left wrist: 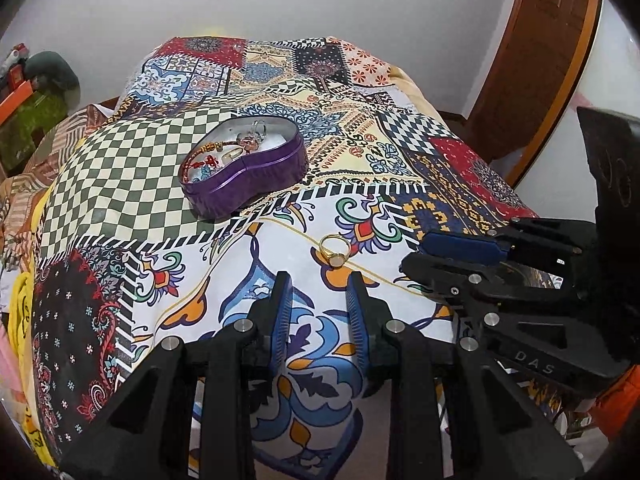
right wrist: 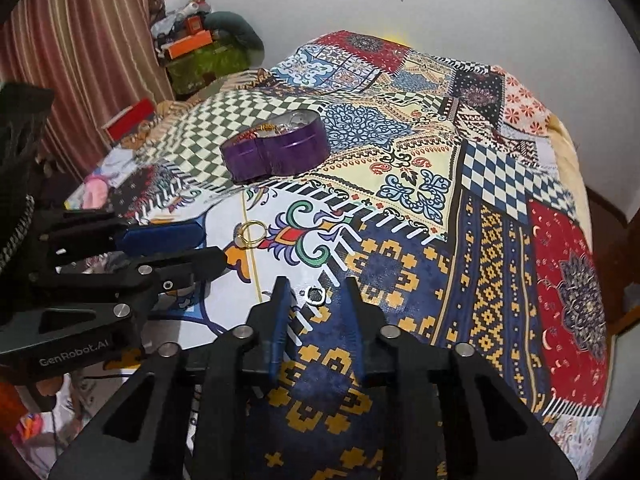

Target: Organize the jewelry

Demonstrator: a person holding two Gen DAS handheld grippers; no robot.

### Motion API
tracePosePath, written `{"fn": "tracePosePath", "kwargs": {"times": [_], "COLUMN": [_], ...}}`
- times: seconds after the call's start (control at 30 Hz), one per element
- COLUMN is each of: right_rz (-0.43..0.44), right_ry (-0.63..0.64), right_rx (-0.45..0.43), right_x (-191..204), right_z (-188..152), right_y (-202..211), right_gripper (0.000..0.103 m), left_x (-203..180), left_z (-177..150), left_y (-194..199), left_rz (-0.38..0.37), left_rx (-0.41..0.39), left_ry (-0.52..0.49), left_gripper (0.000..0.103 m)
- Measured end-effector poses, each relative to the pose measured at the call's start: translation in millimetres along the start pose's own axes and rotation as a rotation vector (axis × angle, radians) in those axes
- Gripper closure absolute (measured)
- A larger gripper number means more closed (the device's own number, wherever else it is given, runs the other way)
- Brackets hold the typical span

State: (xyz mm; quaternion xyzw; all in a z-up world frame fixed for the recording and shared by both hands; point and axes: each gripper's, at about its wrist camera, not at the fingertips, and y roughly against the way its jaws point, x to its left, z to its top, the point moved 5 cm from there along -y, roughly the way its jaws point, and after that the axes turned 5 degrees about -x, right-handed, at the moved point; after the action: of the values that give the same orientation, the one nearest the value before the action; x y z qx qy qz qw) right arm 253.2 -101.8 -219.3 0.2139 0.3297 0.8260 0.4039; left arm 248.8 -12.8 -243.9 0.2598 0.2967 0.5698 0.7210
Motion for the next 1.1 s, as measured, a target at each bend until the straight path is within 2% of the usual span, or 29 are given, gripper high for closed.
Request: {"fn": "tracePosePath", "kwargs": {"times": [0.03, 0.17, 0.43, 0.5, 0.57, 0.63, 0.8, 0.83, 0.87, 1.1], "right_rz": [0.003, -0.003, 0.022, 0.018, 0.009, 0.007, 0.001, -0.002, -0.004, -0.021], "right_ry": [0.007, 0.023, -0.049, -0.055, -0.058, -0.062, -0.064, -0.063, -0.063, -0.057], "right_rx": [0.002, -0.008, -0.028, -0.037, -0.045, -0.049, -0.058, -0.062, -0.067, -0.114], "right_x": [1, 1, -13, -14, -16, -17, -20, -20, -20, -17], "right_z": [0, 0, 3, 3, 4, 4, 8, 10, 12, 28], "right_y": [0, 0, 5, 7, 9, 11, 15, 16, 18, 32], "right_gripper": [0.093, 0.094, 0.094, 0.094, 0.094, 0.094, 0.094, 0.094, 0.094, 0.094], "left_x": [0, -1, -5, -8, -10, -10, -14, -14, -14, -4], "left_z": [0, 1, 8, 9, 10, 10, 8, 8, 7, 9], "left_y": [0, -3, -12, -15, -17, -17, -13, -11, -9, 6], "left_rz": [0.001, -0.007, 0.003, 0.018, 0.014, 0.010, 0.014, 0.012, 0.007, -0.001], "left_rx": [0.000, 0.002, -0.002, -0.004, -0.006, -0.008, -0.015, -0.016, -0.017, -0.036], "left_ry": [-0.003, -0.003, -0.018, -0.039, -0.038, -0.027, -0.042, -0.041, -0.036, 0.003], "left_gripper": [0.075, 0.075, 0.076, 0.080, 0.093, 0.096, 0.096, 0.098, 0.103, 0.103]}}
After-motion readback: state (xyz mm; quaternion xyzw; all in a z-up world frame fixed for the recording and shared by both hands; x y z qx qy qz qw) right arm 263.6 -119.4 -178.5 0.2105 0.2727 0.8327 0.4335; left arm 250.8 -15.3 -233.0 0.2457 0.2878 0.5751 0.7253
